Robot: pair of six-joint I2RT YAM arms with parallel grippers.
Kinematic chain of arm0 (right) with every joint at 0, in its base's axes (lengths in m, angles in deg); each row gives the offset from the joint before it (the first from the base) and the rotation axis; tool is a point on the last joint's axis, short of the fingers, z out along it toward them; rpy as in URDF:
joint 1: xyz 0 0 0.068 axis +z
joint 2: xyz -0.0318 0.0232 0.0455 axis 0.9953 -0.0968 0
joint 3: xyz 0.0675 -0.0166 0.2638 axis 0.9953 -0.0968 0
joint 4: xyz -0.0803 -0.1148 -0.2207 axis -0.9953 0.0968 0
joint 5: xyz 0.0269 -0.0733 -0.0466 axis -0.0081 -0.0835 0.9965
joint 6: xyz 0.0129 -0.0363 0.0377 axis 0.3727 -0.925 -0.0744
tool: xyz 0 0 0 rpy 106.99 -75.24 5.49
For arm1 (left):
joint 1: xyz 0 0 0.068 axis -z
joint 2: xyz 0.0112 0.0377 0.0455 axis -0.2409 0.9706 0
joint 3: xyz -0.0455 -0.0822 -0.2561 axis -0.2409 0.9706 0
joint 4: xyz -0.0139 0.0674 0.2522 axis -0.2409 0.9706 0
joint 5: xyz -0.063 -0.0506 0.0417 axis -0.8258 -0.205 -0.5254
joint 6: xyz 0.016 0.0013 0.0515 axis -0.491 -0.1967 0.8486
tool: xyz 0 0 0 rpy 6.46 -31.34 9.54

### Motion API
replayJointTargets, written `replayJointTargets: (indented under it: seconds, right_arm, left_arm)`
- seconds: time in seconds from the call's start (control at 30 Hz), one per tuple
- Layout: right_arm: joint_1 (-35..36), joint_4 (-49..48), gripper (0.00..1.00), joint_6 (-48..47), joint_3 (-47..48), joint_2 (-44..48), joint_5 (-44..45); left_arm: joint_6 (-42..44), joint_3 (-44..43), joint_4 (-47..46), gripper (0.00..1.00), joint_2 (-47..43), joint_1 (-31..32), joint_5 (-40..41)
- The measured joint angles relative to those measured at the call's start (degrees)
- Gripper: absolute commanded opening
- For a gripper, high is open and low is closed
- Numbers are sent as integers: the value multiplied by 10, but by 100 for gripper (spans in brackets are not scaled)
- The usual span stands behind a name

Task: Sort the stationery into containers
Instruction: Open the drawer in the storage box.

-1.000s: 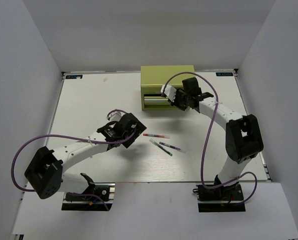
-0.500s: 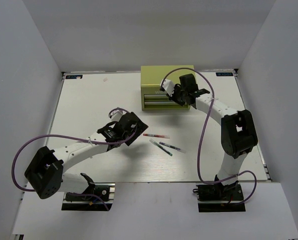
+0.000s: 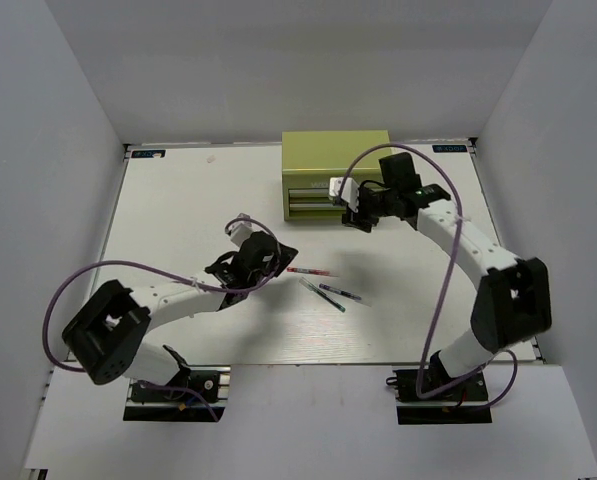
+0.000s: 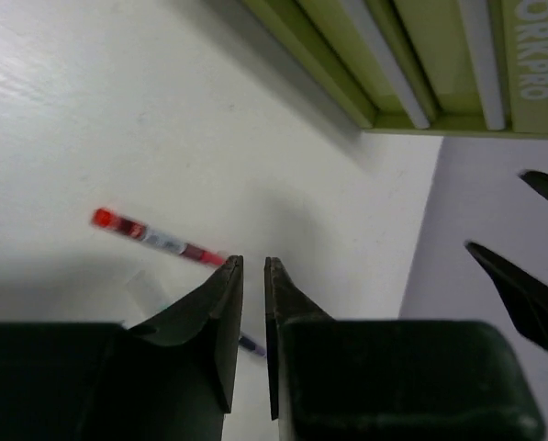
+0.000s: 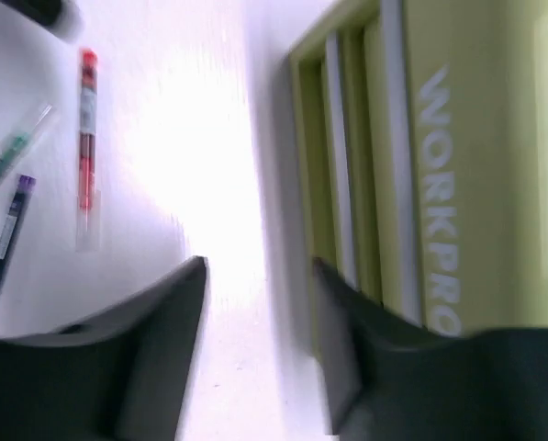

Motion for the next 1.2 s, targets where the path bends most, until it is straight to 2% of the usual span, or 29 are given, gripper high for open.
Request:
replayJointTargets:
  seconds: [0.03, 0.07, 0.1, 0.13, 0.17, 0.33, 0.53, 0.77, 1.2]
  right_arm:
    - [0, 6, 69, -9, -6, 24, -15]
    - [0, 7, 72, -15, -7, 44, -26]
    - [0, 2, 77, -22, -6, 62, -34]
    - [0, -1, 84, -25, -5, 75, -39]
    - [-1, -3, 84, -25, -1, 85, -42]
    - [-9, -30, 87, -7, 42, 71, -19]
    - [-28, -28, 87, 26, 160, -39, 44]
    - [-41, -9, 87, 40, 196, -105, 78]
    - [-42, 49, 65, 38, 260, -136, 76]
  left_arm:
    - [1, 0, -27, 42, 16, 0, 0]
    - [3, 0, -57, 42, 33, 0, -1]
    - [2, -2, -87, 56, 55, 0, -2]
    - [1, -7, -110, 61, 77, 0, -2]
    - [2, -14, -127, 63, 97, 0, -5]
    - [2, -75, -216, 65, 203, 0, -5]
    - [-12, -132, -323, 65, 303, 0, 5]
    - [-37, -160, -368, 67, 360, 0, 38]
    - [-77, -219, -409, 67, 429, 0, 81]
